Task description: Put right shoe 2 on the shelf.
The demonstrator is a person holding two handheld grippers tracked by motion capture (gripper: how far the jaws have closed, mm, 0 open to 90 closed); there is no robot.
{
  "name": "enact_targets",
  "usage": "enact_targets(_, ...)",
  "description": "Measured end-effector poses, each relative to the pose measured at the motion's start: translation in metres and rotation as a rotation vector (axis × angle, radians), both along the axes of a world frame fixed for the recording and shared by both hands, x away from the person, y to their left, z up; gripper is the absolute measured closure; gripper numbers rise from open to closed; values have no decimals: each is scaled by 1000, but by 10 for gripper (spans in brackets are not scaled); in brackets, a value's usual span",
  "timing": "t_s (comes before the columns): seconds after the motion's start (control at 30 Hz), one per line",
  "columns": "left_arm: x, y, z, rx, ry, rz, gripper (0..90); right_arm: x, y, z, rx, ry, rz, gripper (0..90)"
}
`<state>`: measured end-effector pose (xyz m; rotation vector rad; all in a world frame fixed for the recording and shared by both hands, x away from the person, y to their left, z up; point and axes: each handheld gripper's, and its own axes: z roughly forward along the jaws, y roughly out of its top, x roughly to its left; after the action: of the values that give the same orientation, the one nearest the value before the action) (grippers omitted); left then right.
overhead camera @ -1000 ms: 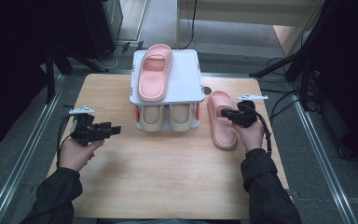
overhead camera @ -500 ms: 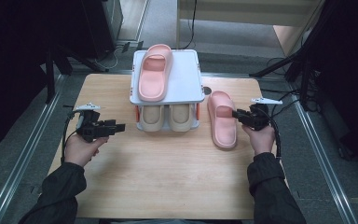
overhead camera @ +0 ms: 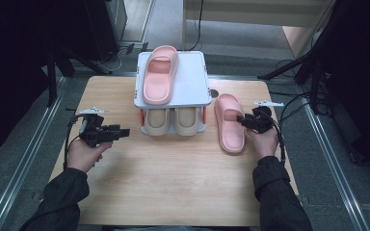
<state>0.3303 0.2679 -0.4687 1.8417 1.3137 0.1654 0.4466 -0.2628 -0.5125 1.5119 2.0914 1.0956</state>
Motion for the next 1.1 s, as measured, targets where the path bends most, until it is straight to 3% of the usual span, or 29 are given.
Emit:
enact_targets(0.13, -2, 3, -1, -5, 4, 9, 427, 10, 3, -6, -15, 21, -29, 613)
enact_targets(0.33, -6, 7, -2, -10, 7, 24, 427, 13, -2, -3, -16, 31, -56, 785)
enact_targets(0.4, -8, 8, -3, -17, 8, 26, 427, 14, -4, -3, 14, 47, -63, 834)
enact_targets(0.47, -8, 8, -3, -18, 9, 24, 428, 15, -7, -2, 51, 53, -54, 828)
enact_targets(0.53, -8, 7, -4, -17, 12, 24, 428, 14, -5, -1, 22, 54, -72, 845)
enact_targets(0.57, -7, 7, -4, -17, 12, 23, 428, 14, -4, 0, 33, 70, -86, 847)
enact_targets(0.63, -7, 6, -4, -17, 10, 22, 428, 14, -7, 4, 86, 100, -118, 848)
enact_targets(0.7, -6, 6, -4, -18, 12, 20, 428, 13, -10, 8, 109, 102, -133, 849)
enact_targets(0.83, -6, 7, -2, -28, 10, 28, 428, 12, -12, 25, 130, 117, -164, 850)
enact_targets(0.93, -5, 9, -1, -30, 9, 33, 428, 15, -9, 43, 95, 115, -156, 849)
enact_targets(1.1, -2, 7, -1, -19, 9, 31, 430, 18, -4, 84, 79, 70, -157, 847)
